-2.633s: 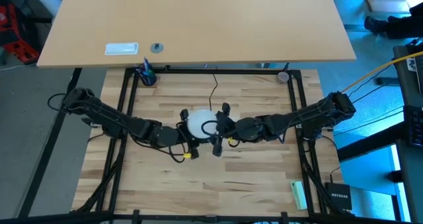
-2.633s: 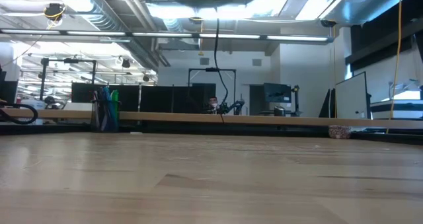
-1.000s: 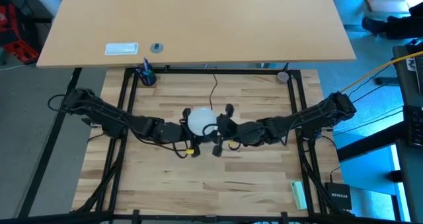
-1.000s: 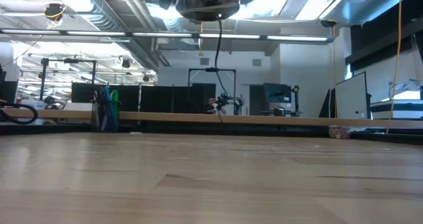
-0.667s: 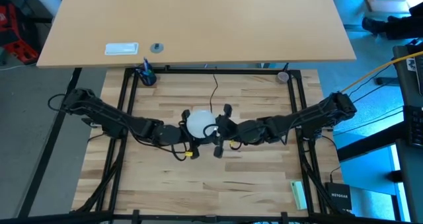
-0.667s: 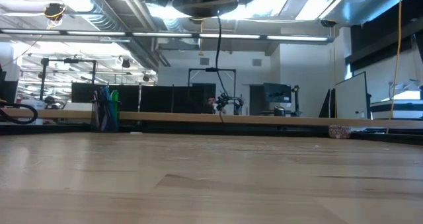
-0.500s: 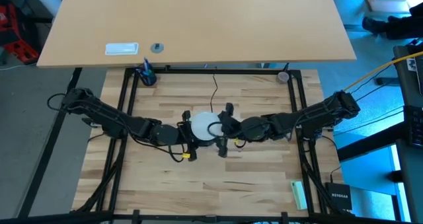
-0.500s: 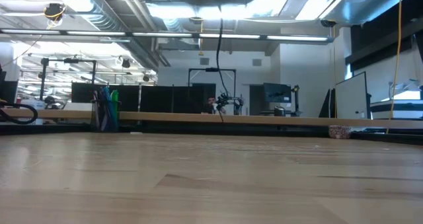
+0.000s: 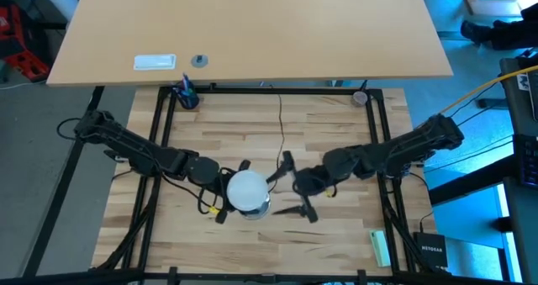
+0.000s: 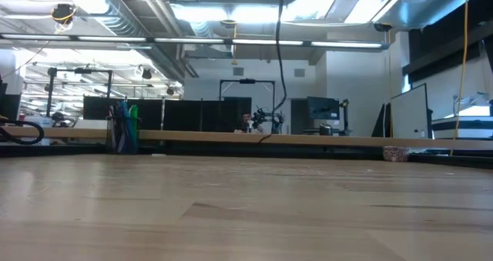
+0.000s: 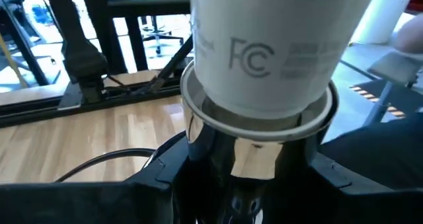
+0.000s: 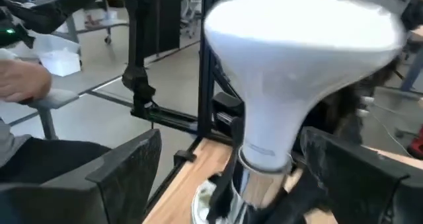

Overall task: Screw lightbulb
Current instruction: Insert the lightbulb into the lamp

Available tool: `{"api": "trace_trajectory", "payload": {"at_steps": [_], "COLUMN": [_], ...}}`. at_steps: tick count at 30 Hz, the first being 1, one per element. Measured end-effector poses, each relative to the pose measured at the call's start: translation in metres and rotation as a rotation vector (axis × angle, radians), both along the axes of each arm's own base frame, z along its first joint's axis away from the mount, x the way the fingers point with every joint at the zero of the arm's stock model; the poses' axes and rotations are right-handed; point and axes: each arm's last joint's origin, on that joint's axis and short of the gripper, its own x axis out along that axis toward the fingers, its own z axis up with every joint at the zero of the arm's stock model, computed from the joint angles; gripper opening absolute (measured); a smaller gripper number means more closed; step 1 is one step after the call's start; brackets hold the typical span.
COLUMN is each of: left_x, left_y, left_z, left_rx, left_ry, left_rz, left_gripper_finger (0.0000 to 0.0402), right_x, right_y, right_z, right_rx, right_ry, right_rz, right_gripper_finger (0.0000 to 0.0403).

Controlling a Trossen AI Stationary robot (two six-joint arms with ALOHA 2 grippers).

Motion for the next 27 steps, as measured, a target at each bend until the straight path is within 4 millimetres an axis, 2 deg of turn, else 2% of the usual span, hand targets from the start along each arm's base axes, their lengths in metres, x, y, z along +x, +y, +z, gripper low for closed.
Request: {"api": "trace_trajectory", "payload": {"at_steps": [6,12,16,22,27], "left_x": [0.003,0.004,0.004,0.004,0.004], "left_y": [0.005,0.008,0.009,0.009,0.012], "left_z": [-0.003,-0.005,-0.005,-0.005,-0.007], "left_rx": [-0.020,-0.029,-0.029,-0.035,-0.029], "left_ry": [0.024,0.043,0.047,0.050,0.054], "left_rz": [0.025,0.041,0.041,0.047,0.157], "left_gripper_finger": [0.0163,0.0163,0.0163,0.0163,0.0163], "right_x": [0.025,0.028,0.028,0.029,0.028], "right_y": [0.005,0.004,0.004,0.002,0.000], "right_z": [-0.019,-0.023,-0.023,-0.024,-0.026], "right_rx": [0.019,0.038,0.040,0.029,-0.004], "right_ry": [-0.035,-0.018,-0.010,-0.004,0.013], "right_rz": [0.001,0.006,0.022,-0.047,-0.182], "right_gripper_finger": [0.0366,0.0349,0.0290,0.0143,0.0139]}}
